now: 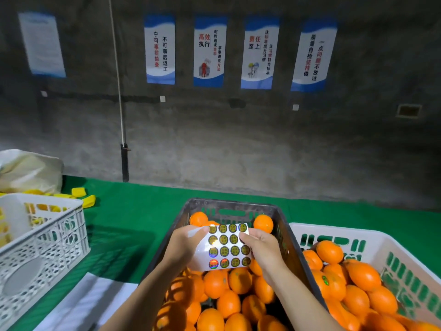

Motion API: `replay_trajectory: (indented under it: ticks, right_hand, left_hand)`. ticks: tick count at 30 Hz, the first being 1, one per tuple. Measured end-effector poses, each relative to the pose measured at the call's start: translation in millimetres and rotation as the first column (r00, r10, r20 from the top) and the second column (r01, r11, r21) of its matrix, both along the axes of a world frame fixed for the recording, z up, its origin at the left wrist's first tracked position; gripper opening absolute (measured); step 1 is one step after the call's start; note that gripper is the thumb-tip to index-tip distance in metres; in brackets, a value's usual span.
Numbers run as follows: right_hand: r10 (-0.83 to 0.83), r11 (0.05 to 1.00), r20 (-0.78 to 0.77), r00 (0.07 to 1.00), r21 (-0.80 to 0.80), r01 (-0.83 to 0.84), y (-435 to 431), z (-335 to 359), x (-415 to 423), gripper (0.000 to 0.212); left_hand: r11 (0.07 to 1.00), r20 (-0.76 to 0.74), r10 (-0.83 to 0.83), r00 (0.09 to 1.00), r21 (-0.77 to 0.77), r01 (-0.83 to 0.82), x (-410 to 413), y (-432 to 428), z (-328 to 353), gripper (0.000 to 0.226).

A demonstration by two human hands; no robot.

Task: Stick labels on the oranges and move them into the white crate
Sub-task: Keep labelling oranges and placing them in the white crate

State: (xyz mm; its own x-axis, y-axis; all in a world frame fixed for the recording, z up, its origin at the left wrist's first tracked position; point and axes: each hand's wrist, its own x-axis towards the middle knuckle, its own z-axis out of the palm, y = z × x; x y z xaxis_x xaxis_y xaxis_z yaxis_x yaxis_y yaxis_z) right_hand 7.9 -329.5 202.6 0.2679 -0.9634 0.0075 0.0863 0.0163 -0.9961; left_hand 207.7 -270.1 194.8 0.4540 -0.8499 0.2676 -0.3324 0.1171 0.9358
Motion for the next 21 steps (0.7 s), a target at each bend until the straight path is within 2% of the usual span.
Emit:
replay_trajectory:
  ticks: [4, 9, 12, 14, 17, 19, 21]
  right_hand:
    - [-0.013, 1.000, -0.007, 1.000, 0.015, 0.013, 1, 0, 0, 0.013]
    - [-0.070, 0.997, -0.028, 0.997, -0.021, 0.069, 2, 0, -6, 0.014]
    - [-0.094, 0.994, -0.052, 0.994, -0.052, 0.091, 6, -1, -8, 0.016]
    - [-0.128, 0.989, -0.076, 0.989, -0.080, 0.122, 8, 0, -8, 0.018]
    - [-0.172, 0.981, -0.125, 0.977, -0.114, 0.158, 10, 1, -7, 0.020]
    - [-0.203, 0.972, -0.161, 0.966, -0.148, 0.180, 9, -1, -6, 0.025]
    - [-0.239, 0.962, -0.175, 0.955, -0.177, 0.209, 6, -4, -5, 0.023]
  left_hand:
    - [0.999, -0.002, -0.030, 1.000, -0.013, 0.030, 0, 0, -1, 0.040]
    - [0.996, -0.053, -0.083, 0.995, 0.004, 0.084, -6, -4, 1, 0.036]
    - [0.995, -0.164, -0.088, 0.983, 0.039, 0.095, -10, -5, 3, 0.037]
    - [0.993, -0.158, -0.097, 0.983, 0.049, 0.106, -11, -6, 3, 0.041]
    - [0.990, -0.093, -0.113, 0.989, 0.069, 0.120, -17, -1, 1, 0.055]
    - [0.991, 0.008, -0.080, 0.997, 0.106, 0.079, -21, 1, -5, 0.055]
    - [0.989, 0.300, 0.010, 0.954, 0.139, -0.054, -24, 1, -10, 0.032]
